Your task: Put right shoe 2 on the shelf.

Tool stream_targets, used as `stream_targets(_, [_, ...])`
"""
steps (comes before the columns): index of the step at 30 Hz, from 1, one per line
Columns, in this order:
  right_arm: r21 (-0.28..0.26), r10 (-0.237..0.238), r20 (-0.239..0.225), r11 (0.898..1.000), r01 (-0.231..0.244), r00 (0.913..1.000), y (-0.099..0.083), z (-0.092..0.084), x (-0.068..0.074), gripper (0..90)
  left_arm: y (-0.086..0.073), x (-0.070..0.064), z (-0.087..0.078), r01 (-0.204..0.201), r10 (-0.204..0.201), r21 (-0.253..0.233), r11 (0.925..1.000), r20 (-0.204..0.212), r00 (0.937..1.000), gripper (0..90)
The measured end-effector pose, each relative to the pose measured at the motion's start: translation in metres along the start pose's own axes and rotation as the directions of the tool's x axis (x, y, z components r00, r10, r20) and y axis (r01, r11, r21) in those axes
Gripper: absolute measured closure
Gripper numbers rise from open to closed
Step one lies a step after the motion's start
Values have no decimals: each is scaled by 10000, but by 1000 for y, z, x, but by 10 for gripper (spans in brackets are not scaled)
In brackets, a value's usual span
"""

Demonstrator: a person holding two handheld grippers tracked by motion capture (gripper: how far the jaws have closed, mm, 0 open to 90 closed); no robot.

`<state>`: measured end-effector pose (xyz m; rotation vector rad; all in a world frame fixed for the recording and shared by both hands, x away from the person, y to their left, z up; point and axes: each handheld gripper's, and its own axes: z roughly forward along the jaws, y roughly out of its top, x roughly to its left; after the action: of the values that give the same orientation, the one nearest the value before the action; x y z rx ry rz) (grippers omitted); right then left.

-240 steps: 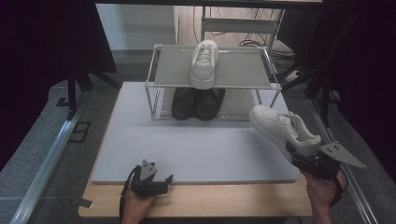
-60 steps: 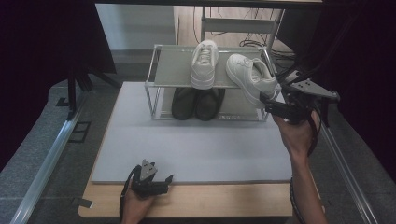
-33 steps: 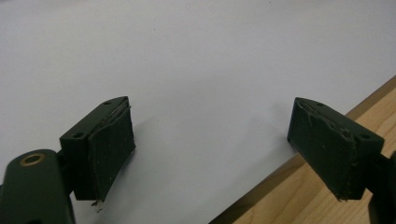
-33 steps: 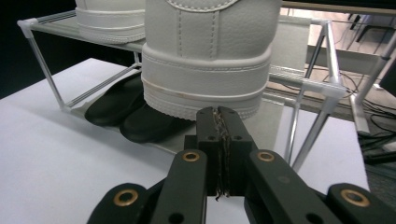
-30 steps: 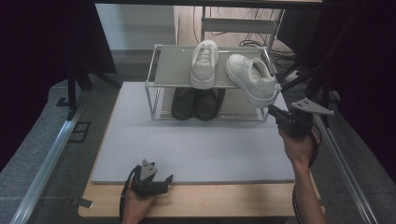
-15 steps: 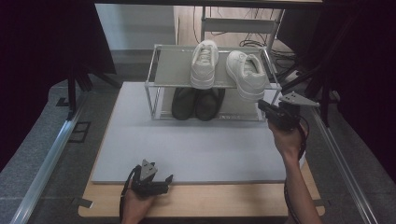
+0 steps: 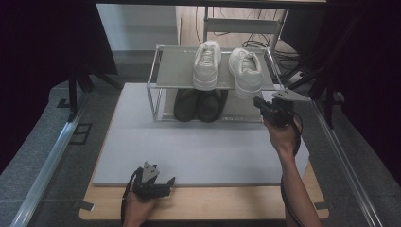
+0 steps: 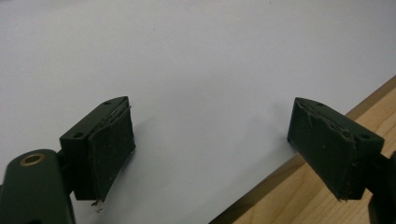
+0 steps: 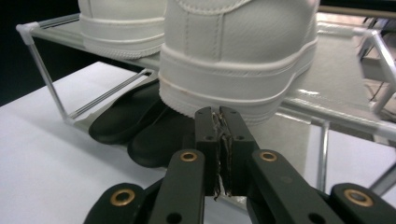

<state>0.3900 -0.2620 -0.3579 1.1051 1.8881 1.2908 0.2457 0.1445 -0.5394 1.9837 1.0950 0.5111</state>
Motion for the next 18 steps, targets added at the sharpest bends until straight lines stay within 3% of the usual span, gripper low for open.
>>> stream_targets(5, [-200,292,400,9994,-284,9988,2,-8,-10,892,0,0,0,1,-1,-1,10000,-1,10000,142])
stream_targets(8, [-288,402,302,9988,-393,9987,3,-8,-14,885,0,0,0,0,0,1,10000,0,10000,142])
stream_targets(11, [-289,447,276,9986,-439,9986,2,-8,-13,815,0,0,0,0,0,2,10000,0,10000,142])
stream_targets(18, [-538,719,322,9961,-701,9969,11,-7,-8,436,0,0,0,3,-3,0,10000,-1,10000,142])
